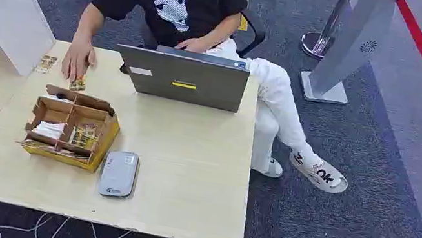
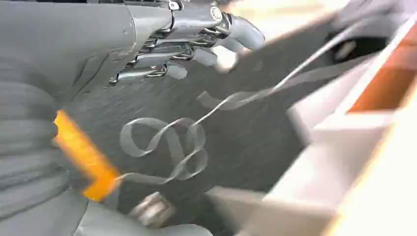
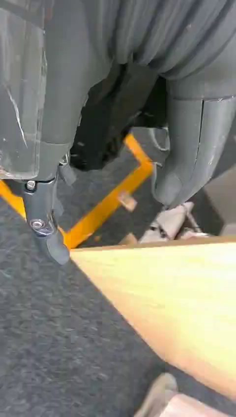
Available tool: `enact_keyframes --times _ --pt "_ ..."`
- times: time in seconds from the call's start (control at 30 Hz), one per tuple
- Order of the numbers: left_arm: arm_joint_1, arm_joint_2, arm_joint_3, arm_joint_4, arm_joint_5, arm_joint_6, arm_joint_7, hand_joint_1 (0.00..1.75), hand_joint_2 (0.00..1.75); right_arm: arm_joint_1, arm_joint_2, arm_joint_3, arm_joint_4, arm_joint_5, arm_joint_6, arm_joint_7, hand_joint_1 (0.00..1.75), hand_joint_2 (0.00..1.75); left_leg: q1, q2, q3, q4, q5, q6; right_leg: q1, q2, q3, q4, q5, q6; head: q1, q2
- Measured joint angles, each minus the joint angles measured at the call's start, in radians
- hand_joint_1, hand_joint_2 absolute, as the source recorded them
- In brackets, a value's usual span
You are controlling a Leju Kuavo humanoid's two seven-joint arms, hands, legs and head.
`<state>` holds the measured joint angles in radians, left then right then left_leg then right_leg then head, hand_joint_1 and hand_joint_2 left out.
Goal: Pass the card to the sensor for recognition and then transmit it.
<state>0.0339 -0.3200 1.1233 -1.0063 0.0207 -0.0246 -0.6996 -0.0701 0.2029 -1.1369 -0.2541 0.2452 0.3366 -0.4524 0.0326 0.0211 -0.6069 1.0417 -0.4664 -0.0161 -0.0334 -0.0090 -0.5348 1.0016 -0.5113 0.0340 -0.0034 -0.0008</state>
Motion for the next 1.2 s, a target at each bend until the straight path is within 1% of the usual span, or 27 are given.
enact_keyframes --times 0.03,0.07,0.1,0.13,0.17,0.2,0.27,0.33,0.37,0.4,0.43,0.47,0.5,0.53,0.57,0.6,0.63,0.7,0.73,0.8,0.83,0.9,0.93,0.97,1.03,1.13,1.2 --pt "0.047 0.002 -0.051 -0.106 -0.002 0.046 0.007 0.00 1.75 -0.001 0.000 -0.014 0.000 -0.029 0.051 -0.002 0.00 1.75 0.002 0.002 0.001 0.000 -0.001 -0.002 0.001 0.002 -0.001 0.000 0.000 0.000 0.000 0.000" --pt "0.104 -0.002 -0.133 -0.226 -0.019 0.087 0.021 0.00 1.75 0.000 0.000 -0.027 0.000 -0.050 0.092 -0.004 0.00 1.75 0.001 0.003 0.002 0.001 -0.001 -0.002 0.001 0.004 -0.003 0.000 0.000 0.000 -0.001 0.000" --pt "0.159 -0.004 -0.200 -0.341 -0.046 0.129 0.029 0.00 1.75 0.001 0.000 -0.038 0.000 -0.057 0.118 -0.010 0.00 1.75 -0.001 0.002 0.001 0.001 -0.001 -0.002 -0.001 0.002 -0.004 0.000 0.000 0.000 -0.003 0.000" --pt "0.201 -0.007 -0.300 -0.453 -0.086 0.167 0.032 0.00 1.75 0.001 0.000 -0.045 0.000 -0.056 0.130 -0.017 0.00 1.75 -0.002 -0.004 -0.001 0.001 0.000 0.001 -0.002 -0.005 -0.005 -0.001 -0.003 0.003 -0.005 0.000" --pt "0.227 -0.011 -0.379 -0.528 -0.118 0.197 0.027 0.00 1.75 -0.003 0.000 -0.047 0.000 -0.048 0.125 -0.023 0.00 1.75 -0.002 -0.011 -0.003 0.001 0.000 0.001 -0.002 -0.010 -0.004 -0.001 -0.004 0.003 -0.003 0.000" --pt "0.251 -0.011 -0.448 -0.602 -0.149 0.235 0.016 0.00 1.75 -0.010 0.001 -0.047 0.000 -0.032 0.109 -0.037 0.00 1.75 -0.001 -0.011 -0.003 0.000 0.000 0.001 -0.002 -0.011 -0.003 -0.001 -0.004 0.003 0.001 0.000" --pt "0.291 -0.017 -0.539 -0.726 -0.194 0.302 0.001 0.00 1.75 -0.017 0.002 -0.046 0.000 -0.014 0.091 -0.059 0.00 1.75 -0.001 -0.006 -0.001 0.000 0.000 0.001 -0.002 -0.007 -0.004 -0.001 -0.002 0.001 0.000 0.000" --pt "0.324 -0.019 -0.615 -0.850 -0.260 0.363 -0.003 0.00 1.75 -0.015 0.002 -0.047 0.000 -0.012 0.104 -0.074 0.00 1.75 -0.002 -0.005 -0.001 0.001 0.000 0.001 -0.002 -0.005 -0.005 -0.001 -0.001 0.001 -0.001 0.000" --pt "0.338 -0.007 -0.671 -0.920 -0.365 0.453 -0.003 0.00 1.75 -0.015 0.000 -0.047 0.000 -0.003 0.124 -0.080 0.00 1.75 -0.001 -0.005 -0.001 0.001 0.000 0.001 -0.002 -0.005 -0.005 -0.001 -0.001 0.001 -0.001 0.000" --pt "0.347 0.007 -0.735 -0.967 -0.496 0.546 -0.004 0.00 1.75 -0.017 -0.002 -0.046 0.000 0.004 0.134 -0.079 0.00 1.75 -0.002 -0.005 -0.001 0.001 0.000 0.001 -0.002 -0.005 -0.005 -0.001 -0.001 0.001 0.000 0.000" --pt "0.348 0.013 -0.801 -1.008 -0.636 0.610 -0.004 0.00 1.75 -0.020 -0.005 -0.045 0.000 0.013 0.134 -0.071 0.00 1.75 -0.002 -0.005 -0.001 0.001 0.000 0.001 -0.002 -0.006 -0.004 -0.001 -0.001 0.001 -0.003 0.000" --pt "0.338 0.014 -0.857 -1.039 -0.777 0.620 0.015 0.00 1.75 -0.023 -0.007 -0.043 0.001 0.025 0.134 -0.058 0.00 1.75 -0.002 -0.006 -0.001 0.001 0.000 0.001 -0.003 -0.006 -0.005 -0.001 -0.001 0.001 -0.003 0.000" --pt "0.311 0.015 -0.903 -1.056 -0.961 0.577 0.072 0.00 1.75 -0.028 -0.010 -0.038 0.001 0.035 0.134 -0.034 0.00 1.75 -0.002 -0.006 0.000 0.001 0.001 0.001 -0.003 -0.007 -0.004 -0.001 -0.001 0.001 -0.002 0.000" --pt "0.263 0.024 -0.935 -1.054 -1.124 0.525 0.151 0.00 1.75 -0.034 -0.012 -0.035 0.002 0.045 0.131 -0.016 0.00 1.75 -0.002 -0.008 -0.001 0.001 0.002 0.003 -0.003 -0.008 -0.004 -0.001 0.000 0.002 0.001 0.000" --pt "0.195 0.058 -0.969 -1.030 -1.271 0.493 0.246 0.00 1.75 -0.046 -0.012 -0.029 0.004 0.057 0.120 -0.003 0.00 1.75 -0.002 -0.008 -0.002 0.001 0.004 0.001 -0.002 -0.009 -0.005 0.000 0.002 0.000 0.002 0.000" --pt "0.145 0.092 -0.994 -1.004 -1.349 0.494 0.304 0.00 1.75 -0.058 -0.012 -0.022 0.005 0.065 0.110 0.004 0.00 1.75 -0.002 -0.007 -0.002 0.001 0.005 0.000 -0.002 -0.007 -0.004 0.000 0.004 -0.002 0.002 0.000" --pt "0.108 0.113 -1.014 -0.986 -1.379 0.497 0.332 0.00 1.75 -0.067 -0.012 -0.015 0.006 0.067 0.105 0.007 0.00 1.75 -0.002 -0.005 -0.002 0.000 0.007 -0.002 -0.002 -0.005 -0.005 0.001 0.005 -0.002 -0.001 0.000" --pt "0.062 0.147 -1.051 -0.960 -1.348 0.507 0.350 0.00 1.75 -0.076 -0.014 -0.009 0.006 0.069 0.101 0.010 0.00 1.75 -0.002 -0.002 -0.001 0.000 0.007 -0.002 -0.002 -0.002 -0.006 0.001 0.006 -0.002 -0.004 0.000" --pt "0.046 0.159 -1.065 -0.949 -1.359 0.508 0.362 0.00 1.75 -0.078 -0.015 -0.007 0.006 0.074 0.096 0.010 0.00 1.75 -0.002 -0.003 -0.001 0.000 0.007 -0.002 -0.002 -0.002 -0.006 0.001 0.006 -0.002 -0.003 0.000" --pt "0.005 0.199 -1.089 -0.918 -1.450 0.478 0.421 0.00 1.75 -0.082 -0.016 0.010 0.007 0.105 0.084 0.018 0.00 1.75 -0.002 -0.003 -0.002 0.001 0.008 -0.002 -0.002 -0.002 -0.008 0.001 0.006 -0.002 -0.003 0.000" --pt "-0.029 0.227 -1.100 -0.888 -1.498 0.459 0.452 0.00 1.75 -0.087 -0.016 0.021 0.008 0.117 0.076 0.024 0.00 1.75 -0.002 -0.003 -0.002 0.001 0.008 -0.002 -0.002 -0.003 -0.009 0.001 0.006 -0.002 -0.003 0.000" --pt "-0.128 0.290 -1.128 -0.783 -1.571 0.412 0.529 0.00 1.75 -0.102 -0.016 0.042 0.011 0.135 0.072 0.037 0.00 1.75 -0.002 -0.004 -0.002 0.000 0.010 -0.001 -0.002 -0.003 -0.009 0.001 0.007 -0.001 -0.003 0.000" --pt "-0.185 0.331 -1.148 -0.717 -1.579 0.390 0.561 0.00 1.75 -0.111 -0.016 0.051 0.013 0.141 0.073 0.045 0.00 1.75 -0.001 -0.003 -0.003 0.000 0.010 -0.001 -0.002 -0.003 -0.009 0.002 0.007 -0.001 -0.004 0.000" --pt "-0.243 0.363 -1.170 -0.634 -1.585 0.379 0.581 0.00 1.75 -0.119 -0.016 0.061 0.015 0.143 0.073 0.051 0.00 1.75 -0.001 -0.003 -0.003 0.000 0.011 -0.002 -0.002 -0.003 -0.010 0.002 0.009 -0.003 -0.003 0.000" --pt "-0.359 0.419 -1.204 -0.469 -1.588 0.384 0.600 0.00 1.75 -0.132 -0.016 0.075 0.017 0.152 0.069 0.056 0.00 1.75 -0.001 -0.003 -0.003 0.000 0.013 -0.002 -0.002 -0.002 -0.009 0.003 0.011 -0.002 -0.003 0.000" --pt "-0.475 0.465 -1.243 -0.273 -1.588 0.398 0.628 0.00 1.75 -0.141 -0.016 0.099 0.021 0.161 0.056 0.058 0.00 1.75 -0.001 -0.001 -0.004 0.000 0.014 -0.003 -0.002 0.001 -0.010 0.003 0.012 -0.001 -0.003 0.000" --pt "-0.515 0.481 -1.260 -0.197 -1.589 0.405 0.635 0.00 1.75 -0.143 -0.016 0.110 0.024 0.163 0.056 0.058 0.00 1.75 -0.002 0.000 -0.005 0.000 0.014 -0.002 -0.002 0.002 -0.010 0.003 0.012 -0.001 -0.003 0.000"
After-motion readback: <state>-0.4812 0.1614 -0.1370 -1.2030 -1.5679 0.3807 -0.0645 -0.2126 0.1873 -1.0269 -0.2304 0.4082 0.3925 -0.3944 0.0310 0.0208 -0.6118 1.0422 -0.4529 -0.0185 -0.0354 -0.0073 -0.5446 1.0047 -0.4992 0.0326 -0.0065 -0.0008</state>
